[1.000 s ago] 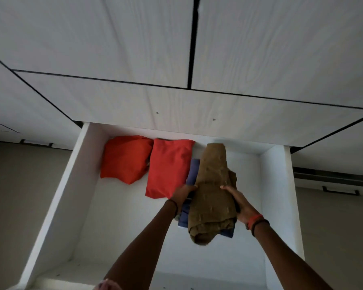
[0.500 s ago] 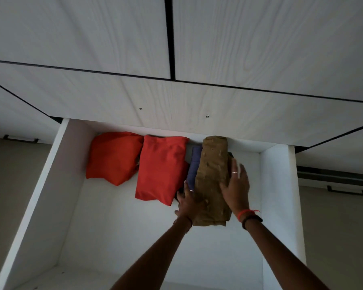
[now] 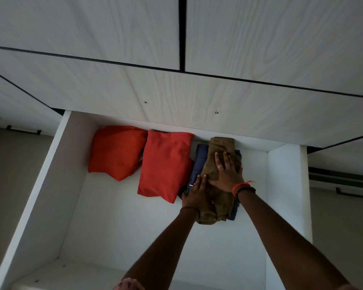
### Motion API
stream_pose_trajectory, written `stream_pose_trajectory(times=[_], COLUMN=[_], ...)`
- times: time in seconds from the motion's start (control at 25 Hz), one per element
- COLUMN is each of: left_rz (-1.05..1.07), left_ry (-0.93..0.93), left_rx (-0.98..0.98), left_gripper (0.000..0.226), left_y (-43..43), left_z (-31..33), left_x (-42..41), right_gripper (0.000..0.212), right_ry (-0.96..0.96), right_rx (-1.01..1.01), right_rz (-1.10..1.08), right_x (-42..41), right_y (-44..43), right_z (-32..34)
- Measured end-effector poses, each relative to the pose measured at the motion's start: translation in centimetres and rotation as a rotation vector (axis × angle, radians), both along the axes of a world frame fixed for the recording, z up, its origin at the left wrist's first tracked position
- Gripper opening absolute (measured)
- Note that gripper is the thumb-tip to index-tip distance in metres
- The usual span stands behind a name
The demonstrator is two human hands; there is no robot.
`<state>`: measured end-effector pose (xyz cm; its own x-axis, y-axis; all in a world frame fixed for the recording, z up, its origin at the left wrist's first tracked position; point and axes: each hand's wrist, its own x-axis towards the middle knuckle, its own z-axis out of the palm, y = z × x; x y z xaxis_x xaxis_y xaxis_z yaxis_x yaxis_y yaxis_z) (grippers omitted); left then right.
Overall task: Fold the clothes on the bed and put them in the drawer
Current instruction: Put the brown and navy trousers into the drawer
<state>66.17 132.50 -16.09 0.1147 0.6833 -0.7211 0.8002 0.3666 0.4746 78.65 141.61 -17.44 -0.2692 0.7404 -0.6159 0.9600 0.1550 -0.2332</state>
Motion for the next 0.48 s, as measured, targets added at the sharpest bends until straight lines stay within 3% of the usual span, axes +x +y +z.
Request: stream_pose_trajectory(times=[0.12,0.32,0.4,0.48], left_rz=[-0.025,0.194,0.271,0.317], left_ry=[0.022,0.083,0.080,0.092], left_rx=[0.022,0.111,0.150,0.224], left_gripper=[0.086,0.073,0.069,0.057], left_y=[-0.1,-2.2,-2.9,-3.5], left_z=[0.9,4.5,6.6,8.4], left_x=[-0.9,-3.6,-5.3,-7.5], right_gripper=[0.104,0.073,0.077,0.060], right_ry=[-0.056,-0.035,-0.008,0.033], right_rx=[0.030,0.374,0.362,0.322], right_rz=[0.002,0.046,0.121,0.154], right_x=[-0.4,-3.1,-4.8,-7.3], right_y=[-0.2,-4.1,-6.0,-7.3], right_z=[1.2,5.2,6.3,8.2])
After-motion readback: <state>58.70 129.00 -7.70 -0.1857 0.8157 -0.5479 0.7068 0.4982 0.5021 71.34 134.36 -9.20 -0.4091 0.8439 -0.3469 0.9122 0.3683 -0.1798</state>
